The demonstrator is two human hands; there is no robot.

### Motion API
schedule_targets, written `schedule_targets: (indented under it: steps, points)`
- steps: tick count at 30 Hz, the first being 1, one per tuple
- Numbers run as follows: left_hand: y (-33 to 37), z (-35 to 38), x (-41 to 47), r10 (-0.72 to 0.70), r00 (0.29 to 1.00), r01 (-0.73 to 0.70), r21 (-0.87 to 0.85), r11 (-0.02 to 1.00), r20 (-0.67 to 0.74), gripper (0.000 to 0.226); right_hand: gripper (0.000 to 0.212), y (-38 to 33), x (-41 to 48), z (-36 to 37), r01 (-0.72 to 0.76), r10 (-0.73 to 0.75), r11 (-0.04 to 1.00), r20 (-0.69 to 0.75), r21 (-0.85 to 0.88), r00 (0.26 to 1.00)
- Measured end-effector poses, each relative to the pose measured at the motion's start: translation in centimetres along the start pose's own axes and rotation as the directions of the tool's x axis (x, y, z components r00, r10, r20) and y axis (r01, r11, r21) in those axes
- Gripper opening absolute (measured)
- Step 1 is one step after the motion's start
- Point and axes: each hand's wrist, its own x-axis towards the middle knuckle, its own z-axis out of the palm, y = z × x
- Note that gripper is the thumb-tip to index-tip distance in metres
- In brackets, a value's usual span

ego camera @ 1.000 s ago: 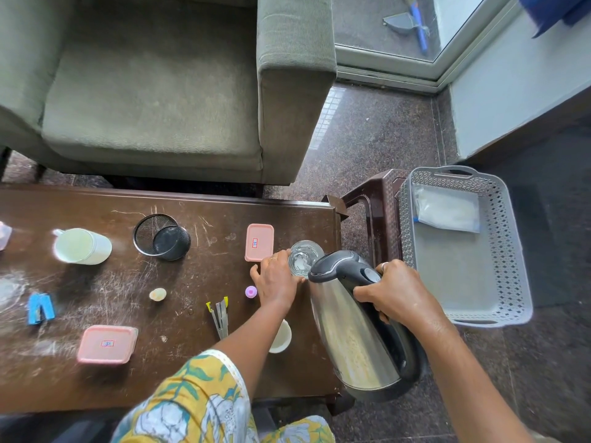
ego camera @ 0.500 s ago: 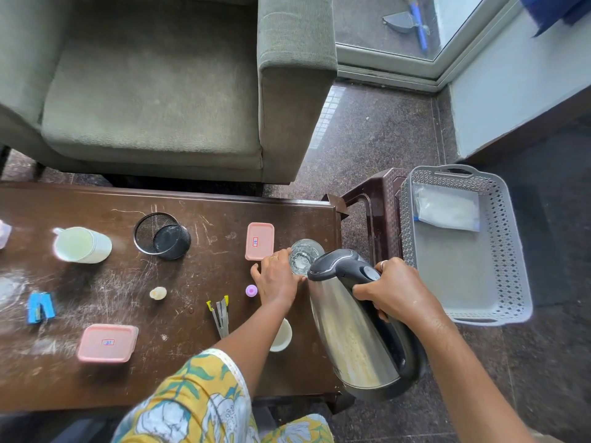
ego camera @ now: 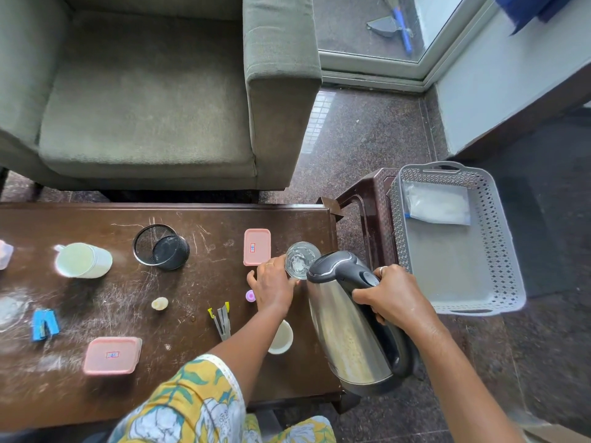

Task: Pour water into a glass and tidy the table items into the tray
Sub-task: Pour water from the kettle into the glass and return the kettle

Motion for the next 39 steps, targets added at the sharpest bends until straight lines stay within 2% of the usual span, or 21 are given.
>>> schedule_targets:
  steps: [19,24,27,32,36,39]
  points:
    - [-0.5,-0.3,-0.8,0.019,1.000,-0.019,-0.004,1.000,0.015,0.044,0.012,-0.6,-0.1,0.6,-0.001,0.001,1.000,-0.014,-0.005,1.000]
    - [-0.1,-0.6,-0.9,0.029,1.000,-0.030,-0.037,0.999,-0.008,0.032,0.013,1.0,-0.8,0.6,0.005,-0.001,0.994,-0.039,0.109,0.999]
    - [0.2,-0.6,-1.3,0.059,0.998,-0.060,-0.069,0.996,-0.016,0.032,0.018,2.3,-1.4,1.1,0.007,0.006,0.987,-0.087,0.158,0.996]
    - [0.7,-0.5,-2.1,0.106,0.994,-0.108,-0.075,0.991,-0.020,0.031,0.013,4.5,-2.8,2.0,0.011,0.045,0.951,-0.171,0.309,0.984]
    - [1.6,-0.3,-2.8,0.173,0.985,-0.175,-0.078,0.982,-0.026,0.030,0.016,6.4,-4.4,2.3,0.030,0.128,0.877,-0.293,0.479,0.948]
    - [2.9,-0.2,-3.3,0.227,0.973,-0.230,-0.084,0.970,-0.041,0.029,0.010,7.5,-5.9,1.5,0.084,0.193,0.773,-0.359,0.629,0.913]
